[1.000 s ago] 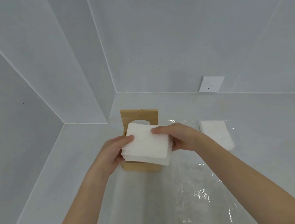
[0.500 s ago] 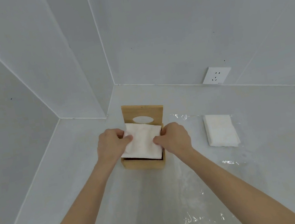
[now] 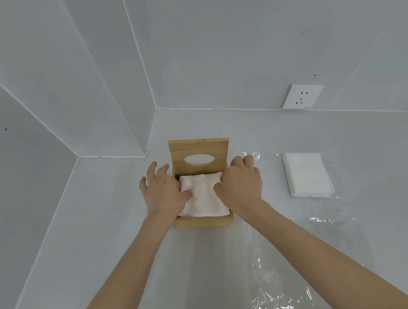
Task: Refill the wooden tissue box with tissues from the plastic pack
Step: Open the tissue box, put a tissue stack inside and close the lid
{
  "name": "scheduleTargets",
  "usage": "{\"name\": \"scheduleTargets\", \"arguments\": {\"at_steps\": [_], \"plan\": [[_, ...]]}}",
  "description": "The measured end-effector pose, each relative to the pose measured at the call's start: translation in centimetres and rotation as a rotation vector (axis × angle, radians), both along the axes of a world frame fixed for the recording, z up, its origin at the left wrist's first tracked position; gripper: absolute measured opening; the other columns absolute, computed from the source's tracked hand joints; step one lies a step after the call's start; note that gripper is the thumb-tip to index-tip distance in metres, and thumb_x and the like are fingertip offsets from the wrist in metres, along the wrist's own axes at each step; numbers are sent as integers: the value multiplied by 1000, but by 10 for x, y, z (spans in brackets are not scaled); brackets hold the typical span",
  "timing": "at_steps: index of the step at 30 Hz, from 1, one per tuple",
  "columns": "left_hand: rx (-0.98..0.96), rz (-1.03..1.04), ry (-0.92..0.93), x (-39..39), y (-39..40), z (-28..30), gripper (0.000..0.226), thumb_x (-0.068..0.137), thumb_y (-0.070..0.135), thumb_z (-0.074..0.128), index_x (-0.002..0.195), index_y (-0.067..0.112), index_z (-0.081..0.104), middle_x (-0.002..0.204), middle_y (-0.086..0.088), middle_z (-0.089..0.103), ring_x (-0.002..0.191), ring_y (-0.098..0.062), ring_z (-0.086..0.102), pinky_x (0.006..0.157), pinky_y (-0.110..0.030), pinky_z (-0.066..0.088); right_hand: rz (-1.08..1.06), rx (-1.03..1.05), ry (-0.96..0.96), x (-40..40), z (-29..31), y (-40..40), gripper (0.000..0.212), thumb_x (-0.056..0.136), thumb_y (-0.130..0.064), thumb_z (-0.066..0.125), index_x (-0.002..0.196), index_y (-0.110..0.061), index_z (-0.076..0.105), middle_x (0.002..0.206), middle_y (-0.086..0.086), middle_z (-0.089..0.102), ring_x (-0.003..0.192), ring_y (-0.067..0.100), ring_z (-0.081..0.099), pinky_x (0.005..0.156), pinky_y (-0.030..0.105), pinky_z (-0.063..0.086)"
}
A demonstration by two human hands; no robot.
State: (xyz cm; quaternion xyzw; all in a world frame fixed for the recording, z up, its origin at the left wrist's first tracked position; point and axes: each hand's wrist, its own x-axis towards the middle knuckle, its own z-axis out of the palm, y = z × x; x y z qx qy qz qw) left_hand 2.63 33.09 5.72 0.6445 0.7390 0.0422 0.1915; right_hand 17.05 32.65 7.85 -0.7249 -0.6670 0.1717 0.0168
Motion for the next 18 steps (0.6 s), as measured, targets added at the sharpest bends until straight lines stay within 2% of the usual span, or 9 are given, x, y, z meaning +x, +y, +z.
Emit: {"name": "scheduleTargets", "arguments": {"at_steps": [4, 7, 12, 15, 18], "plan": [[-28, -97, 231, 11, 0, -5, 25, 83, 28, 55, 90, 8, 68, 152, -8, 22, 143, -27, -6, 113, -53, 0, 69, -59, -91, -9, -12, -1, 26, 86, -13, 43, 98, -6, 64, 128, 10, 44, 130, 30, 23, 97, 32, 28], [-64, -130, 303, 17, -2, -11, 24, 86, 23, 48, 92, 8, 66, 152, -15, 16, 142, -32, -8, 112, -56, -1, 95, -111, -183, -13, -25, -2, 26, 86, -16, 44, 104, -10, 62, 137, 13, 36, 135, 32, 18, 102, 34, 26], [-46, -102, 355, 19, -6, -20, 25, 89, 25, 47, 100, 12, 66, 153, -12, 14, 143, -31, -5, 114, -54, 1, 81, -132, -287, -14, -39, -1, 32, 89, -15, 41, 118, -13, 55, 133, 14, 39, 122, 33, 33, 105, 44, 27], [-40, -62, 304, 15, -6, -22, 29, 87, 34, 51, 101, 15, 67, 153, -8, 19, 143, -28, 0, 114, -51, 4, 47, -111, -234, -12, -43, -2, 28, 90, -17, 42, 112, -13, 58, 126, 11, 45, 115, 31, 40, 100, 42, 30], [-57, -42, 258, 12, -11, -18, 36, 85, 41, 53, 113, 20, 61, 153, -11, 20, 143, -27, 5, 113, -47, 10, 18, 46, -205, -8, -43, -9, 16, 85, -18, 52, 97, -13, 61, 109, 9, 52, 101, 29, 50, 82, 36, 37]]}}
